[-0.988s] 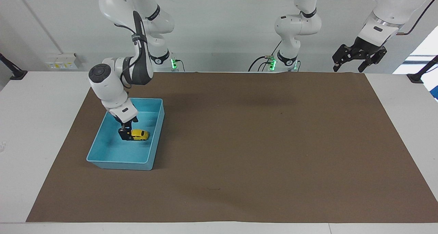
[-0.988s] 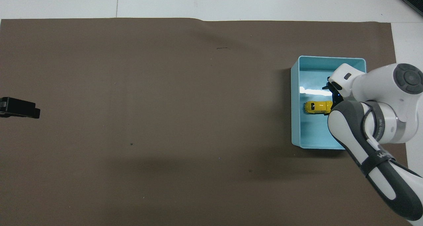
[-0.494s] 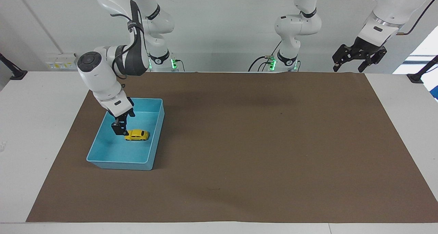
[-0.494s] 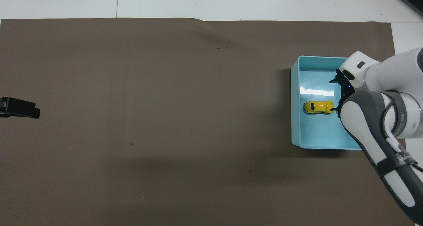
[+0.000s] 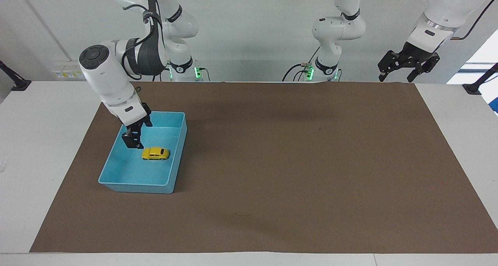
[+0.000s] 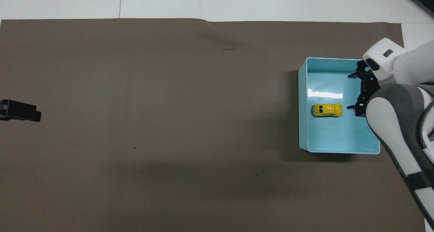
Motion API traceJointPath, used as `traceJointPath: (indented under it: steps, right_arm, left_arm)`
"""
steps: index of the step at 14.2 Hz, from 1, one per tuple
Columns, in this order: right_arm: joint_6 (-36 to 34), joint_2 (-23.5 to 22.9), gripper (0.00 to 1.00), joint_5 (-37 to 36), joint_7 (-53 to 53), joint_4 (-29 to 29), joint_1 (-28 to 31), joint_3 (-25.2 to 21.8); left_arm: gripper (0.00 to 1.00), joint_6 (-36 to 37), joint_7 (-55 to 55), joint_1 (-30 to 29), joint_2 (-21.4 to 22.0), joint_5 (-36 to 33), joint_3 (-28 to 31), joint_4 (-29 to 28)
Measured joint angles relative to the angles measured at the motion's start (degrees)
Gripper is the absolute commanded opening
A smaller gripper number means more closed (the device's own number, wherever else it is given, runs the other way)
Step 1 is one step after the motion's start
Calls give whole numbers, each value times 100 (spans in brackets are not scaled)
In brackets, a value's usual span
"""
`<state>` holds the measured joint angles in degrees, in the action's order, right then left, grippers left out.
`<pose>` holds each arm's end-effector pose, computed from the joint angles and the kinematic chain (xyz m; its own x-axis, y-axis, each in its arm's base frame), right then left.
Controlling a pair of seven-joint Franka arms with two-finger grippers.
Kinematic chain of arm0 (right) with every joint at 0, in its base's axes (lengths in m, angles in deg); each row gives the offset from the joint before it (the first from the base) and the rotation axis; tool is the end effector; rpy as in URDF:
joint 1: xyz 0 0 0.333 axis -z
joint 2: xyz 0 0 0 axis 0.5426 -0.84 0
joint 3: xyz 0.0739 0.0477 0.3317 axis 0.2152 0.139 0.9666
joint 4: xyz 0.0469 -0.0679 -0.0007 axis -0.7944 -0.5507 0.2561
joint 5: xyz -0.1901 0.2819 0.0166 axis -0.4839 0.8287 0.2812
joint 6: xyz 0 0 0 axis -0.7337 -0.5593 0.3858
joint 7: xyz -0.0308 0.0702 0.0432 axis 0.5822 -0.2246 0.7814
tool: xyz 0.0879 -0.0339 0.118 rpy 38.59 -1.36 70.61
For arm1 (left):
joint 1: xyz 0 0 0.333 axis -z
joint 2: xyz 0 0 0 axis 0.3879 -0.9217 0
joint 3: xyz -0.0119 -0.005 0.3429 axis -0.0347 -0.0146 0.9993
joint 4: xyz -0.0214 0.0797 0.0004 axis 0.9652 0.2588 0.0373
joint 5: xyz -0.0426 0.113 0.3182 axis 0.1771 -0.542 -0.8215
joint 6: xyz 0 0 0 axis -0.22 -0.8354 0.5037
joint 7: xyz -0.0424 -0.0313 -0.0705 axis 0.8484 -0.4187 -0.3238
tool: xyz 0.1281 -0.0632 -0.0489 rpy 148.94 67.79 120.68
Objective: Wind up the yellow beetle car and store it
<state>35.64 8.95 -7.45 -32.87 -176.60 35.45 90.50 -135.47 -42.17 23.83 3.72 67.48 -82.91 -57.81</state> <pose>0.5506 -0.0020 0.4895 0.1400 0.9899 0.0222 0.9893 -0.1408 0.0384 0.4562 -0.0187 0.6298 0.9976 -0.0652 -0.0240 -0.0646 -0.9975 0.0285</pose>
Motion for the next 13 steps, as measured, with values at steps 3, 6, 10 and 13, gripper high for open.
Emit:
traceJointPath:
  steps: [3, 6, 10, 13]
  right_arm:
    - [-142, 228, 100, 2, 344, 22, 0, 0]
    - [-351, 405, 100, 4, 981, 63, -48, 9]
    - [-742, 534, 100, 4, 1801, 463, -122, -1]
    - [-838, 543, 100, 4, 2348, 510, -328, -104]
  left_arm:
    - [100, 0, 0, 0, 0, 0, 1, 0]
    - [100, 0, 0, 0, 0, 0, 1, 0]
    - [100, 1, 0, 0, 0, 0, 1, 0]
    - [100, 1, 0, 0, 0, 0, 1, 0]
